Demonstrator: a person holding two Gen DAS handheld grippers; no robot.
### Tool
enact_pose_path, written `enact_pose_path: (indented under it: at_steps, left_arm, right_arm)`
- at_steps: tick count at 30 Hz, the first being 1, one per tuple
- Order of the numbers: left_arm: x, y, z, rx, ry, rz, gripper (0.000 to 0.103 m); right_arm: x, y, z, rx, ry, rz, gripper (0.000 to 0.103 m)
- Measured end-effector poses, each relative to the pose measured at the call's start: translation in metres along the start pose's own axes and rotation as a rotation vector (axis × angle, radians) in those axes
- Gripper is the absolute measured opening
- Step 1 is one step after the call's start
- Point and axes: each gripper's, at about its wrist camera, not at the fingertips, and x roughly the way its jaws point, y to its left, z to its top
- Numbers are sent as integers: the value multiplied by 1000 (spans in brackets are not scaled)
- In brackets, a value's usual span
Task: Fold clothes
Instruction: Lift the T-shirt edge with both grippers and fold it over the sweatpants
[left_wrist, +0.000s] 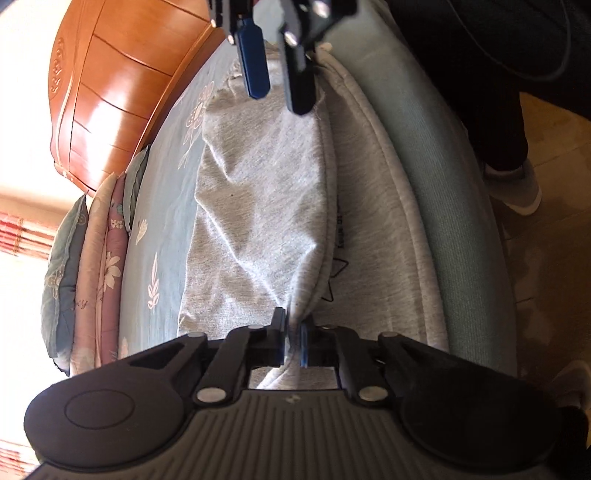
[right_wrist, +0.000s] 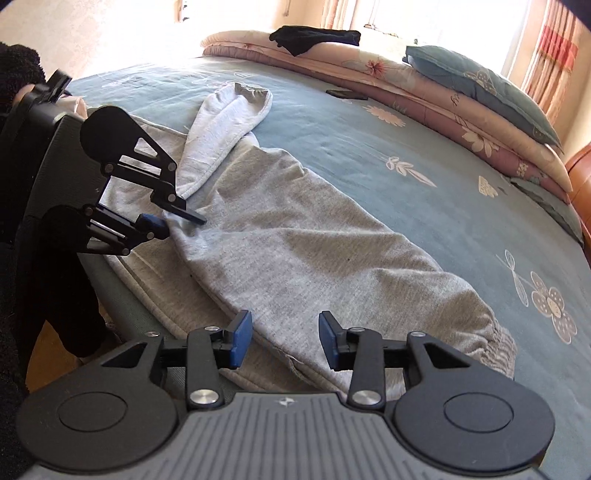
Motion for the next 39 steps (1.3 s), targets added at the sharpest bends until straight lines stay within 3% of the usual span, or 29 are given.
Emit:
enact_pose_path:
  at_steps: [3, 9, 10, 11, 12, 14, 16, 18, 23, 29, 35, 36, 38, 39]
  left_arm:
    - [-5, 14, 1, -57, -10, 4, 6]
    - [-12, 35, 0, -149, -35, 14, 6]
    - [-13, 35, -1, -149, -36, 19, 10]
    - [-13, 36, -2, -149, -37, 24, 16]
    - [-14, 36, -4, -146, -45, 31, 16]
    - [-13, 31, -8, -117, -33, 39, 19]
    - [-7, 24, -14, -45, -19, 80, 36]
    - [0, 18, -19, 20, -6, 122, 41]
    - [21, 22, -27, 136, 23, 133, 41]
    - [43, 37, -37, 188, 74, 138, 41]
    - [65, 47, -56, 123, 157, 192, 41]
    - [72, 47, -59, 119, 176, 212, 40]
    - [84, 49, -65, 101, 233, 231, 21]
    - [87, 53, -67, 82, 252, 250, 6]
  right_arm:
    - [13, 31, 8, -172, -54, -59, 64]
    - [56, 89, 17, -483, -87, -165, 61]
    - [66, 96, 17, -530, -76, -207, 56]
    - [76, 103, 17, -578, -66, -249, 24]
    - [82, 105, 17, -596, -50, -280, 8]
    - [81, 101, 22, -572, -57, -281, 8]
    - [73, 95, 29, -536, -67, -271, 8]
    - [64, 89, 35, -519, -79, -273, 8]
    - [51, 79, 44, -500, -91, -269, 7]
    - [49, 75, 44, -479, -97, -279, 7]
    - [47, 69, 48, -434, -106, -282, 7]
    - [47, 68, 49, -429, -107, -280, 7]
    - [48, 70, 48, -432, -108, -294, 7]
    - [48, 71, 47, -434, -105, -301, 7]
